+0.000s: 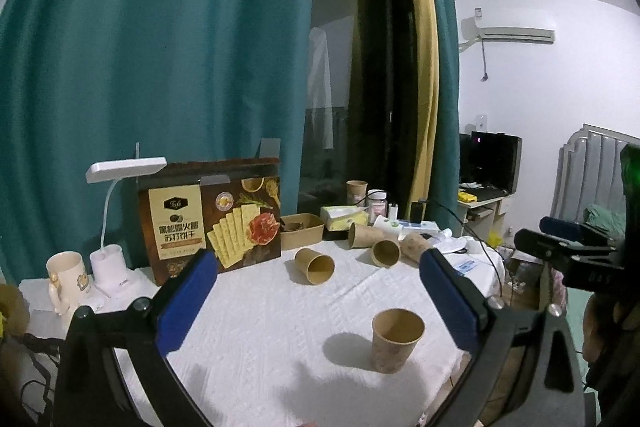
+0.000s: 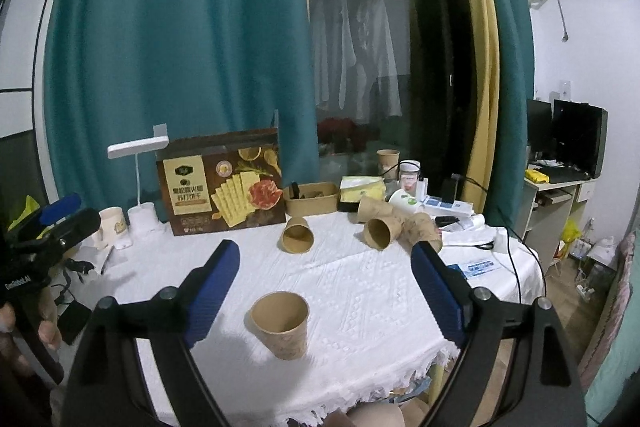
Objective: Flip cup upright
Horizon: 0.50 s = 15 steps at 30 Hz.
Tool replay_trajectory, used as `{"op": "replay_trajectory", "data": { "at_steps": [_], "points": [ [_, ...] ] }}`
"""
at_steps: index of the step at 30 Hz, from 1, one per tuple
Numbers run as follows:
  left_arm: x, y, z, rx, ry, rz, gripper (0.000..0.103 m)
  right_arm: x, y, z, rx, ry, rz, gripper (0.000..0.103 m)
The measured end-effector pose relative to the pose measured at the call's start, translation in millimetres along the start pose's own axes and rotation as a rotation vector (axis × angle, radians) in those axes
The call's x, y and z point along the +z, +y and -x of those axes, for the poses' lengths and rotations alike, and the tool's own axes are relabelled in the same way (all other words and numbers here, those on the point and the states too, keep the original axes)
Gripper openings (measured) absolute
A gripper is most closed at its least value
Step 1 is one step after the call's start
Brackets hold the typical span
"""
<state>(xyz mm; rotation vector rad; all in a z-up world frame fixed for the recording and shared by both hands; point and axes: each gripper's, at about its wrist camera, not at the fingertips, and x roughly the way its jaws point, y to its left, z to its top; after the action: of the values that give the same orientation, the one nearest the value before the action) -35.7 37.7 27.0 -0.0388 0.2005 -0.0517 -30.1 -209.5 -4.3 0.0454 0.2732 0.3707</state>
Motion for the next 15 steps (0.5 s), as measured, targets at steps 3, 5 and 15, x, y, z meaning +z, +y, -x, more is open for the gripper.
{"op": "replay_trajectory", "data": {
  "at_steps": [3, 5, 15],
  "points": [
    [-3.2, 2.4, -2.3, 0.004, 0.01, 0.007, 0.101, -2.6, 0.3, -4.8, 0.001, 0.008, -0.001, 0.086],
    [-4.5, 3.7, -3.9, 0.012, 0.01, 0.009, 0.101, -3.9, -1.2, -6.1, 0.001, 0.012, -0.004, 0.086],
    [-6.7, 4.1, -7.0, 0.015, 0.011, 0.012, 0.101, -5.9, -2.6, -9.9, 0.001, 0.019, -0.005, 0.086]
  ]
}}
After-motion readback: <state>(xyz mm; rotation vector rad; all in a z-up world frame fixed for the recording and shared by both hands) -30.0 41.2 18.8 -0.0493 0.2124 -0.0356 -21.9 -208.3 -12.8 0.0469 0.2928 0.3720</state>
